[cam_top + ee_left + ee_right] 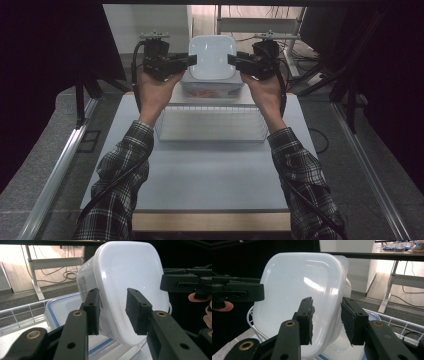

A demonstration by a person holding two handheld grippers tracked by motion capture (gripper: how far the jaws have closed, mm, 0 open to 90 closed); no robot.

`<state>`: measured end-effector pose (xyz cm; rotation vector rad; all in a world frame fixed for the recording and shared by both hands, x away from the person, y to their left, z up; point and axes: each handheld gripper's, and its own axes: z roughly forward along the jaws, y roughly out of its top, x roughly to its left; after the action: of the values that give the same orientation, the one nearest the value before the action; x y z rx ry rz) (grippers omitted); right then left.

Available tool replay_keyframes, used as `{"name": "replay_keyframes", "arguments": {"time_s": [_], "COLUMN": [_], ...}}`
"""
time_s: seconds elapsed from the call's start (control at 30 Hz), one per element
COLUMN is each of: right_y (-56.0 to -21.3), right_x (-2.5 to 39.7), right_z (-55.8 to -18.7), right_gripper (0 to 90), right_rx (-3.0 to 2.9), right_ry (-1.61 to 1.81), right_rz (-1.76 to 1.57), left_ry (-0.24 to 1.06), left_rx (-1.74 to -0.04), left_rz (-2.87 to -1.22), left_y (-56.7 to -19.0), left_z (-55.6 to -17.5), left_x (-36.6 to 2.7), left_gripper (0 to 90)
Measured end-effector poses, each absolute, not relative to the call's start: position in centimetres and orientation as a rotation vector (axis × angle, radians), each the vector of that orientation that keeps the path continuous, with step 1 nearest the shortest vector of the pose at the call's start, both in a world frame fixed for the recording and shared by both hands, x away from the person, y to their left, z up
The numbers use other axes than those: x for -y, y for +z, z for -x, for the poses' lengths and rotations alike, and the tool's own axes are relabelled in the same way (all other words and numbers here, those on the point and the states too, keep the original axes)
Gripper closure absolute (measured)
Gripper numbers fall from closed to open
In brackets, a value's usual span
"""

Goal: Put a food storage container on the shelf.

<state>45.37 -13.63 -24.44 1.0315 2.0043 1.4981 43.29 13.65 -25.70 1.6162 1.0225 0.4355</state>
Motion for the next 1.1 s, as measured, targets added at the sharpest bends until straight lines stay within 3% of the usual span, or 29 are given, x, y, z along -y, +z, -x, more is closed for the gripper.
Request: {"name": "replay_keyframes", "arguments": {"time_s": [0.47, 0.83, 1.1], "right_y": [-24.7, -24.6, -24.4], "right_x": [13.3, 13.2, 12.9], "right_z": [-45.9, -46.3, -46.6], "right_gripper": [61.7, 62.2, 61.8], "right_rx": [-2.024, -2.026, -2.008], "right_ry": [1.478, 1.472, 1.457], "right_rz": [-1.050, -1.073, -1.084], "left_ry": [0.371, 0.445, 0.463], "left_rx": [-1.058, -1.089, -1.102], "left_rz": [-1.627, -1.652, -1.654], "left_y": [-25.7, -25.4, -25.3], "left_z": [-45.0, -45.6, -45.9], "left_x": [-14.0, -13.4, -13.3], "left_gripper": [53.7, 43.2, 44.2]}}
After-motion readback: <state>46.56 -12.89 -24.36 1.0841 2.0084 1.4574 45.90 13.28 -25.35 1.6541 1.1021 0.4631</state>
